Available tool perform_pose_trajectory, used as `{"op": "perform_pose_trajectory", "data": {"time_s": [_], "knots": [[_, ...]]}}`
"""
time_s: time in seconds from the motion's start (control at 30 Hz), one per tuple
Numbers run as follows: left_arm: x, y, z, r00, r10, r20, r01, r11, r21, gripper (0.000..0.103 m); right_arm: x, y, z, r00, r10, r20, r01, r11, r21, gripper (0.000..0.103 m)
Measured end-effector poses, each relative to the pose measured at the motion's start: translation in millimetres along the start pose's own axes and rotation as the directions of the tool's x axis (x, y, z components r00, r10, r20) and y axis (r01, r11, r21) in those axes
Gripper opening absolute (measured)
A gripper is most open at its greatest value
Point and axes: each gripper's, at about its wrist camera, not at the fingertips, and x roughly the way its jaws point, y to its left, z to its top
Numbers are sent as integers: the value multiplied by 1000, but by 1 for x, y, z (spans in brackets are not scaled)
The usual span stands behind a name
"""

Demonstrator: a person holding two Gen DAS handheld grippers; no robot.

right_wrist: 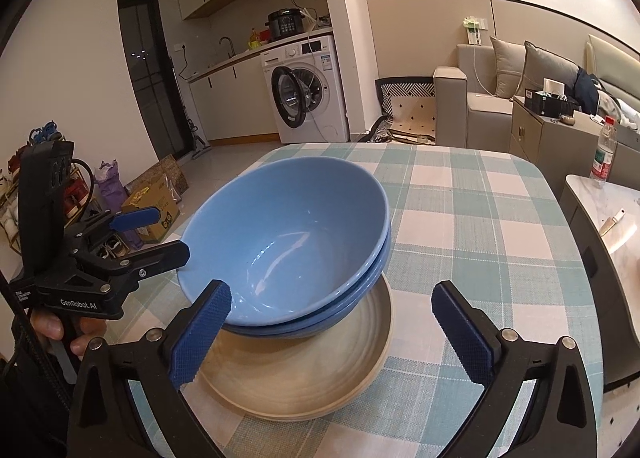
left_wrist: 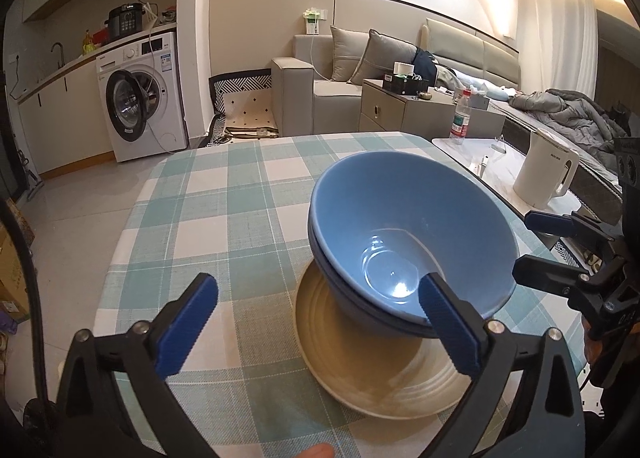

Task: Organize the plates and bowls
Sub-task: 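Pull both grippers back from the bowl and plate stack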

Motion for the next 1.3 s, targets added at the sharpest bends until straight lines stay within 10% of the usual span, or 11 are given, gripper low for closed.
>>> {"op": "perform_pose_trajectory", "data": {"time_s": [1.3], "knots": [[-55,0,-65,978,65,200,-69,998,12,103,-53,8,-70,969,11,248,10,996,-84,102]]}}
